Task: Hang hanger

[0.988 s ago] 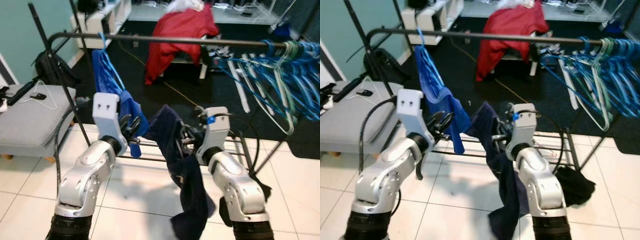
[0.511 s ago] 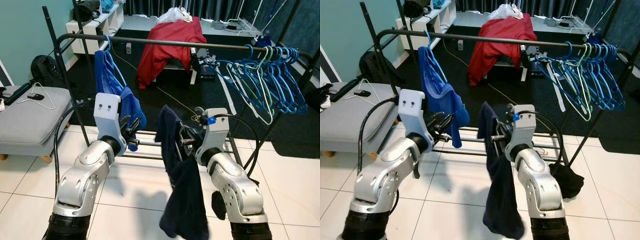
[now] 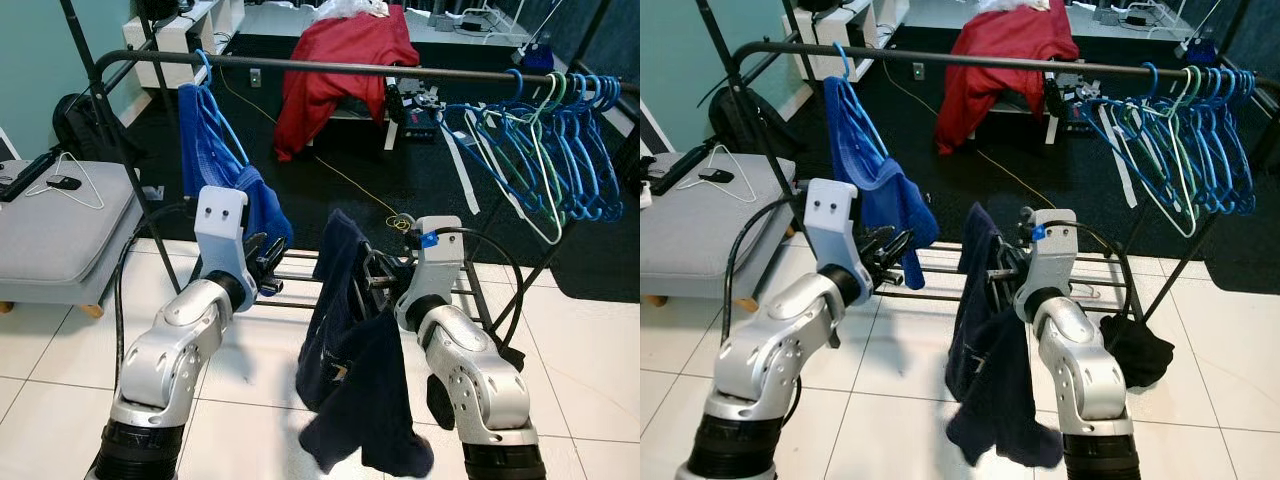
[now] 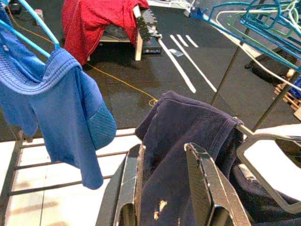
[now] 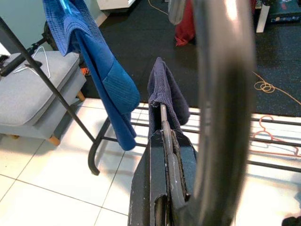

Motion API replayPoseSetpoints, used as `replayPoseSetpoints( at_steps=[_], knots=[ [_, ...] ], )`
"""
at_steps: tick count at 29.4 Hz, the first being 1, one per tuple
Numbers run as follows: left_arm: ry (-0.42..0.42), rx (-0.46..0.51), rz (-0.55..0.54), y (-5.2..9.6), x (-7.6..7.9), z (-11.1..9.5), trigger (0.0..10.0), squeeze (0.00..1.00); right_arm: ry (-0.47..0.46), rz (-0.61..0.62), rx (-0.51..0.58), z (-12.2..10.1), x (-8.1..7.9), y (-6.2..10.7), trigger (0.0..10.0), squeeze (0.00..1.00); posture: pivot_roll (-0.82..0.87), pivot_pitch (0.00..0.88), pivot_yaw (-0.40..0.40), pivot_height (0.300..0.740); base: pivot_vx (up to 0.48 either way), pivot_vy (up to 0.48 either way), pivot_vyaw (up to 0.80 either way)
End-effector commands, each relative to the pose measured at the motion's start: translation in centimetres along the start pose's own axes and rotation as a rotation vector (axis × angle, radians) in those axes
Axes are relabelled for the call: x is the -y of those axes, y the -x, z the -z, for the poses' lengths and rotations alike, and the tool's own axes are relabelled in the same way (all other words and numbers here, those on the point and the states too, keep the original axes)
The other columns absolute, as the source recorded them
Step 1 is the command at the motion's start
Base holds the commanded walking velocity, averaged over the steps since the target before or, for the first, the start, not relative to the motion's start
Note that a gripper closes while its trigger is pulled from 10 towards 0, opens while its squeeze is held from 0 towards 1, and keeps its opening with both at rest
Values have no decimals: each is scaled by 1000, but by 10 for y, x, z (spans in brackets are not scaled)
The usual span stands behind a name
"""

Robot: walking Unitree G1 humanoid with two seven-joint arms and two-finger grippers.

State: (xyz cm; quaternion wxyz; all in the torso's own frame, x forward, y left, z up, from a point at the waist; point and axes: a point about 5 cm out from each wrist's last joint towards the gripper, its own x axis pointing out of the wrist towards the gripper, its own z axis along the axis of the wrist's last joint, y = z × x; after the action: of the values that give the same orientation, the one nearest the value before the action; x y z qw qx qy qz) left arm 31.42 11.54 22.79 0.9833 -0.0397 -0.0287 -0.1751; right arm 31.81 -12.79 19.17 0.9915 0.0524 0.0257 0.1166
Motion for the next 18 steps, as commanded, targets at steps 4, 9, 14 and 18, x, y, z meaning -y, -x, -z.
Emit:
replayPoseSetpoints(
  at_steps=[4, 9, 14, 18],
  knots=[
    [-10, -16, 5, 3, -3, 2, 10000, 0, -6, -28, 14, -3, -9, -2, 10000, 0, 9, 170, -12, 740, 0, 480, 0],
    [-2, -21, 0, 3, -4, 2, 10000, 0, -17, -40, 10, -3, -11, -3, 10000, 0, 9, 170, -25, 740, 0, 478, 0],
    [-52, -16, 19, 4, 0, 0, 10000, 0, -19, -52, 10, -4, -14, -4, 10000, 0, 10, 165, -26, 740, 0, -194, 0],
    [-62, -4, 21, 4, 1, -3, 10000, 0, -23, -53, 11, -5, -15, -4, 10000, 0, 13, 177, -27, 740, 0, -480, 0]
  ],
)
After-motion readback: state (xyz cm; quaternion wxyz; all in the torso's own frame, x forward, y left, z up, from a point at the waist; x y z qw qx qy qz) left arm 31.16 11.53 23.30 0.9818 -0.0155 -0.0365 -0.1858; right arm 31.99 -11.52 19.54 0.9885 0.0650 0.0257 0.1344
